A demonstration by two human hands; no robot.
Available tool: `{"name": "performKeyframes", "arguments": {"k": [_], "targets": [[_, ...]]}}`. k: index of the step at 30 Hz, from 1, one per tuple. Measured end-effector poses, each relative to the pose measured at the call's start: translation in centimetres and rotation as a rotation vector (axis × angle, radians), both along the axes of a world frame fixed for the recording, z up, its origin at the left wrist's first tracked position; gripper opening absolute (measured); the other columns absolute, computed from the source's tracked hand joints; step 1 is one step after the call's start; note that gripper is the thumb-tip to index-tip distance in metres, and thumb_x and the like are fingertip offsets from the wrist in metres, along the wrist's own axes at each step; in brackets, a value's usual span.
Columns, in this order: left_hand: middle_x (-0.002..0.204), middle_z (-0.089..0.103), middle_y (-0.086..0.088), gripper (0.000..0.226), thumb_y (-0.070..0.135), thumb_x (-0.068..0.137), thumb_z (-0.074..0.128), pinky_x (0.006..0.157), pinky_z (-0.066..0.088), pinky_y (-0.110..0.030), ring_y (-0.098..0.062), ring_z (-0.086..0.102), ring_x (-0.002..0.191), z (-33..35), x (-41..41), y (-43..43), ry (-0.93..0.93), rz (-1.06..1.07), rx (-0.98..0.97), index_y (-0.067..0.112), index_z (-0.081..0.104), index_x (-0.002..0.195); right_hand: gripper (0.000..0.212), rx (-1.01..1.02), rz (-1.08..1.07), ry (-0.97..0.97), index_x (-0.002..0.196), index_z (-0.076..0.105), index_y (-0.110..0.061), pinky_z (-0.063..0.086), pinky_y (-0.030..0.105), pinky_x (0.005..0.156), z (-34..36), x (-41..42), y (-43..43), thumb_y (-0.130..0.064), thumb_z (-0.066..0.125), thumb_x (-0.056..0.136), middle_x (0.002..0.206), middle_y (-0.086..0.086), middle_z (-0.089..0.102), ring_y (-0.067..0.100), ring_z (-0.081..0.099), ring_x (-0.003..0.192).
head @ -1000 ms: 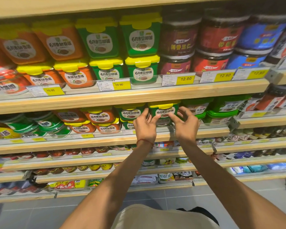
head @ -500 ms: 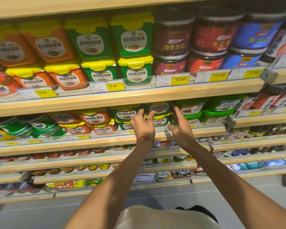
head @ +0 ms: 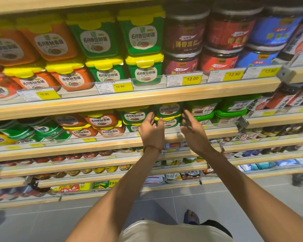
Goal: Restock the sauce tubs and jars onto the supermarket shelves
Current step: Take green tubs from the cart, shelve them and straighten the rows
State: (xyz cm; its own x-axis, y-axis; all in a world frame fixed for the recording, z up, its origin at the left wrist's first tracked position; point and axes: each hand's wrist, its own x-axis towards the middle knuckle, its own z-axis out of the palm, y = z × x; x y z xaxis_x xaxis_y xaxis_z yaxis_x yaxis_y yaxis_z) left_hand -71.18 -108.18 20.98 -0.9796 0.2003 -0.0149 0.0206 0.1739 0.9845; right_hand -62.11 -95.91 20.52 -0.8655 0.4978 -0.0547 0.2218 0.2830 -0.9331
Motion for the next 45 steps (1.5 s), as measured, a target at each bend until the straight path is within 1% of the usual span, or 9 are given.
{"name": "performKeyframes", "arguments": {"k": [4, 9, 14, 20, 25, 32, 38, 42, 45], "targets": [[0.131, 0.067, -0.013, 0.051, 0.021, 0.093, 0.070, 0.106, 0.047, -0.021, -0.023, 0.062, 0.125, -0.8, 0.4, -1.4, 0.008, -0.094, -0.065, 0.003, 0.057, 0.139, 0.070, -0.071, -0.048, 0.021, 0.160, 0.028, -0.012, 0.035, 0.055, 0.120, -1.1, -0.1, -0.1, -0.020, 0.055, 0.096, 0.158, 0.015, 0.041, 0.026, 0.038, 0.147], [0.158, 0.043, -0.004, 0.078, 0.051, 0.087, 0.055, 0.116, 0.038, -0.043, -0.020, 0.043, 0.143, -1.0, -0.2, -2.2, -0.150, -0.292, -0.062, 0.023, 0.034, 0.157, 0.075, -0.229, -0.084, 0.030, 0.162, 0.019, -0.009, 0.033, 0.046, 0.120, -1.3, -0.8, -0.2, 0.001, 0.056, 0.097, 0.159, 0.017, 0.039, 0.029, 0.037, 0.149], [0.164, 0.030, -0.002, 0.080, 0.053, 0.090, 0.053, 0.119, 0.032, -0.049, -0.024, 0.035, 0.148, -1.5, -0.4, -1.4, -0.220, -0.319, -0.011, 0.025, 0.025, 0.160, 0.073, -0.271, -0.041, 0.019, 0.161, 0.020, -0.012, 0.039, 0.040, 0.110, -1.4, -1.8, -0.3, 0.013, 0.049, 0.099, 0.133, -0.026, 0.047, 0.006, 0.043, 0.129], [0.131, 0.066, -0.002, 0.046, 0.046, 0.087, 0.058, 0.108, 0.046, -0.046, -0.023, 0.059, 0.125, -1.9, 0.0, 0.1, -0.121, -0.268, 0.059, 0.031, 0.059, 0.131, 0.033, -0.374, 0.085, 0.050, 0.140, 0.050, -0.022, 0.051, 0.014, 0.091, -1.0, -2.6, -0.2, -0.018, 0.030, 0.114, 0.119, -0.022, 0.062, 0.002, 0.062, 0.114], [0.127, 0.067, -0.001, 0.055, 0.042, 0.079, 0.059, 0.105, 0.048, -0.052, -0.024, 0.060, 0.121, -1.9, -0.3, 0.7, -0.116, -0.232, 0.048, 0.024, 0.056, 0.131, 0.062, -0.413, 0.159, 0.047, 0.146, 0.051, -0.015, 0.053, 0.017, 0.094, -0.8, -2.6, 0.1, -0.037, 0.003, 0.112, 0.132, -0.006, 0.067, -0.002, 0.064, 0.117], [0.127, 0.066, -0.014, 0.051, 0.042, 0.082, 0.055, 0.113, 0.042, -0.052, -0.034, 0.056, 0.130, -1.5, -0.4, -0.2, -0.114, -0.212, 0.164, 0.011, 0.061, 0.122, 0.043, -0.492, 0.144, 0.095, 0.153, 0.043, -0.026, 0.052, 0.029, 0.093, -1.7, -2.1, 1.2, -0.033, 0.030, 0.113, 0.131, -0.007, 0.069, 0.004, 0.064, 0.120], [0.098, 0.075, 0.018, 0.034, -0.012, 0.103, 0.034, 0.088, 0.056, -0.021, 0.001, 0.068, 0.099, -1.3, -0.1, -0.8, -0.069, -0.256, 0.181, 0.009, 0.057, 0.118, 0.151, -0.475, 0.135, 0.150, 0.161, 0.015, -0.024, 0.048, 0.043, 0.107, -1.6, -0.7, 0.7, -0.085, 0.082, 0.040, 0.165, 0.008, 0.031, 0.023, 0.038, 0.148], [0.093, 0.074, 0.029, 0.050, -0.023, 0.092, 0.047, 0.086, 0.052, -0.013, 0.011, 0.066, 0.095, -1.8, -0.2, -1.2, -0.149, -0.281, 0.237, 0.022, 0.057, 0.108, 0.144, -0.496, 0.155, 0.165, 0.159, 0.008, -0.021, 0.053, 0.024, 0.091, -1.9, -0.6, 0.7, -0.068, 0.091, 0.051, 0.163, 0.010, 0.029, 0.018, 0.045, 0.139], [0.108, 0.074, 0.015, 0.036, -0.002, 0.082, 0.066, 0.105, 0.050, -0.034, -0.007, 0.066, 0.111, -2.2, -1.1, -1.4, -0.139, -0.273, 0.208, 0.020, 0.062, 0.111, 0.087, -0.436, 0.047, 0.176, 0.154, 0.027, -0.036, 0.049, 0.032, 0.097, -1.6, -0.9, 0.8, -0.011, 0.074, 0.086, 0.157, 0.012, 0.040, 0.008, 0.059, 0.124]]}}
